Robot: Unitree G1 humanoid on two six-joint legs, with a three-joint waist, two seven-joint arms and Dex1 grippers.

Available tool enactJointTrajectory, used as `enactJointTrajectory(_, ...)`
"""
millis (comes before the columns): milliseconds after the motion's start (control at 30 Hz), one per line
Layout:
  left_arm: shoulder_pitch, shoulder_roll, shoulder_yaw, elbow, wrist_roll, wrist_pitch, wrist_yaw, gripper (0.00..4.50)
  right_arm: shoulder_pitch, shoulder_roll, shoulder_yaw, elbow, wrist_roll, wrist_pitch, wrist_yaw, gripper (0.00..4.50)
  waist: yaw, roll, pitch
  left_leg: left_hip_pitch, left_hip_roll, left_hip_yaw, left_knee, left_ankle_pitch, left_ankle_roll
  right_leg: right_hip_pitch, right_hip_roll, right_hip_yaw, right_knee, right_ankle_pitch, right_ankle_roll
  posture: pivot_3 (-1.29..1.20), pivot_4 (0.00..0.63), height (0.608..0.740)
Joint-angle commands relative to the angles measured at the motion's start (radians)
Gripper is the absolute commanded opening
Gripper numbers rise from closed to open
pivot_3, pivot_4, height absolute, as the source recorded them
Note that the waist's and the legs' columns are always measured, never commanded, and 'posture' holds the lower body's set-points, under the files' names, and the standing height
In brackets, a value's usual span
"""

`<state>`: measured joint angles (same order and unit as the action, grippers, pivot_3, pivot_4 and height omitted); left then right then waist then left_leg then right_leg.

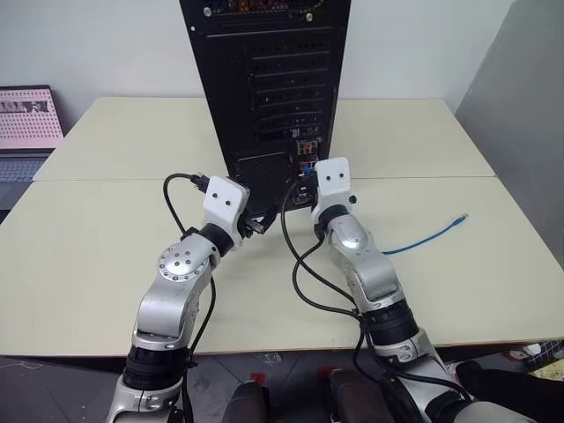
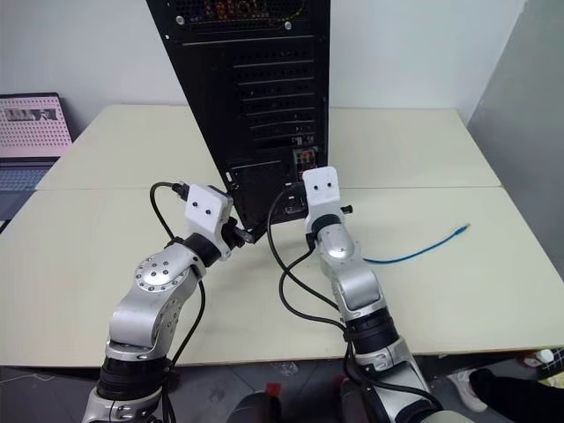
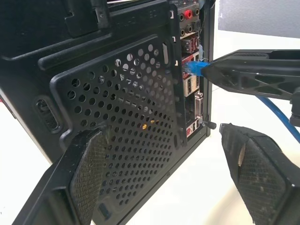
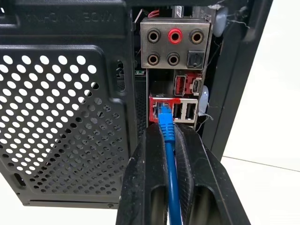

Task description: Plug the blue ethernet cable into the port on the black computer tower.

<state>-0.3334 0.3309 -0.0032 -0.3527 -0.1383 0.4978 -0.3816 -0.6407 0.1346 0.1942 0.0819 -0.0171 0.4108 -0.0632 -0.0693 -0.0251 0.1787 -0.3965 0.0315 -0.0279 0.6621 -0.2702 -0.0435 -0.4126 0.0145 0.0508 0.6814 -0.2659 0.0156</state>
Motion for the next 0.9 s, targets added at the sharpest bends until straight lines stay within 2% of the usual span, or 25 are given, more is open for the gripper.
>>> enactJointTrajectory(33, -0.018, 0.005, 0.0, -0.045, -0.005, -0.006, 0.002, 3.95, -0.083, 0.065, 0.023, 0.001, 0.007, -0.041, 0.022, 0.0, -0.003, 0.0, 0.0, 0.0, 0.0, 0.0, 0.0, 0.0, 0.0, 0.0, 0.0, 0.0, 0.0, 0.0, 0.0, 0.0, 0.15, 0.74)
enactJointTrajectory(267, -0.015, 0.007, 0.003, -0.04, -0.003, -0.011, 0.002, 3.95, -0.062, 0.057, 0.011, -0.01, 0.036, -0.023, 0.053, 0.0, -0.011, 0.0, 0.0, 0.0, 0.0, 0.0, 0.0, 0.0, 0.0, 0.0, 0.0, 0.0, 0.0, 0.0, 0.0, 0.0, 0.15, 0.74)
enactJointTrajectory(300, -0.015, 0.007, 0.004, -0.038, -0.003, -0.012, 0.002, 3.96, -0.052, 0.051, 0.006, -0.017, 0.038, -0.018, 0.054, 0.34, -0.012, 0.0, 0.0, 0.0, 0.0, 0.0, 0.0, 0.0, 0.0, 0.0, 0.0, 0.0, 0.0, 0.0, 0.0, 0.0, 0.15, 0.74)
enactJointTrajectory(533, -0.005, 0.018, 0.011, -0.03, 0.007, -0.02, 0.004, 3.97, 0.02, -0.024, -0.015, -0.102, 0.058, 0.035, 0.114, 1.69, -0.009, 0.0, 0.0, -0.002, -0.001, -0.001, 0.0, 0.0, 0.0, 0.0, 0.0, -0.001, -0.001, 0.0, 0.0, 0.0, 0.15, 0.74)
enactJointTrajectory(767, 0.031, 0.081, 0.02, -0.054, -0.019, 0.049, -0.045, 3.97, 0.132, -0.124, -0.019, -0.327, 0.075, 0.135, 0.201, 3.14, 0.014, 0.0, 0.0, -0.003, -0.001, -0.001, 0.0, 0.0, 0.0, 0.0, -0.002, -0.001, -0.001, 0.0, 0.0, 0.0, 0.15, 0.74)
enactJointTrajectory(833, 0.056, 0.111, 0.029, -0.078, -0.05, 0.063, -0.089, 3.97, 0.159, -0.171, -0.036, -0.393, 0.109, 0.162, 0.256, 3.52, 0.016, 0.0, 0.0, -0.003, -0.001, -0.002, 0.0, 0.0, 0.0, 0.0, -0.003, -0.002, -0.001, 0.0, 0.0, 0.0, 0.15, 0.74)
enactJointTrajectory(900, 0.09, 0.152, 0.05, -0.11, -0.099, 0.072, -0.152, 3.97, 0.184, -0.247, -0.068, -0.46, 0.192, 0.171, 0.374, 3.98, 0.016, 0.0, 0.0, -0.003, -0.001, -0.002, 0.0, 0.0, 0.0, 0.0, -0.002, -0.003, -0.001, 0.0, 0.0, 0.0, 0.15, 0.74)
